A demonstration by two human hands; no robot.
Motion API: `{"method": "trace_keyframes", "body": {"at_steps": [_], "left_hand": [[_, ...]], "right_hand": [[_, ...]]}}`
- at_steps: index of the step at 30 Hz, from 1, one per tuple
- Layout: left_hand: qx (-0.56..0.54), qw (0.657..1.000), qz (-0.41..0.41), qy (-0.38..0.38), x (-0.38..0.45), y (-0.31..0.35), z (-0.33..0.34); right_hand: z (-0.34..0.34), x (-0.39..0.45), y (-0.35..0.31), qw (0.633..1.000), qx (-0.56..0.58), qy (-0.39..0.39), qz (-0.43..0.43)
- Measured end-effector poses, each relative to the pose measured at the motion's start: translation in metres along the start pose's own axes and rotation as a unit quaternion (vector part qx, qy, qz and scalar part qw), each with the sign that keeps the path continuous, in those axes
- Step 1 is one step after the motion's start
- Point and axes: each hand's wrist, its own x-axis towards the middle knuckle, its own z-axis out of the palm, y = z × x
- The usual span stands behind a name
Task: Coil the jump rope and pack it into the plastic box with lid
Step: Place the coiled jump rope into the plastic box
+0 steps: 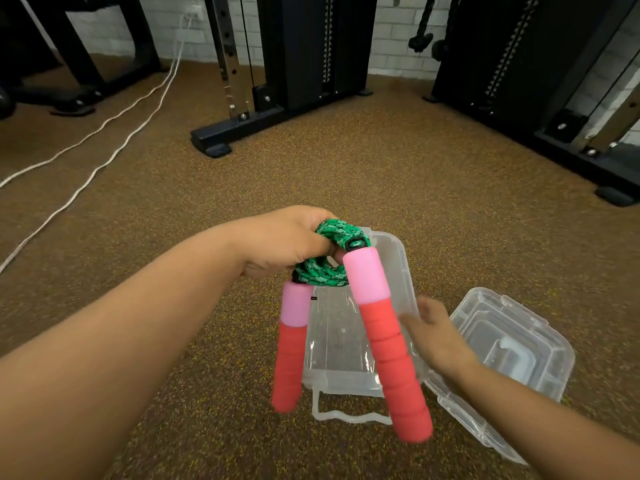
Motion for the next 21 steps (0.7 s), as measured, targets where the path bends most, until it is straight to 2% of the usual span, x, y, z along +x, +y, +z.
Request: {"method": "trace_keyframes", "body": {"at_steps": [3,4,7,11,16,21], "left_hand": [[0.000,1.000,0.007,0.017,0.007,0.006,0.000],[-0.005,1.000,0.010,0.022,0.010,0.009,0.000],[-0.025,0.999,0.002,0.027,0.027,0.013,0.003],[-0.043,0.998,-0.006,0.049,0.051,0.015,0.004],[-0.012,0.996,0.002,0.091,0.078,0.009,-0.004],[0.054,0.994,-0.060,0.071,0.099,-0.022,0.004]], "right_hand": [[-0.018,0.004,-0.030,0.996,0.031,0.053,-0.057],[-0.023,0.005,-0.040,0.994,0.050,0.046,-0.081],[-0.030,-0.002,-0.056,0.981,0.140,-0.075,-0.107],[-0.021,0.006,-0.064,0.964,0.193,-0.119,-0.136],[-0.006,0.015,-0.055,0.966,0.111,-0.098,-0.213],[0.012,0.018,-0.037,0.975,0.042,-0.122,-0.179]]}}
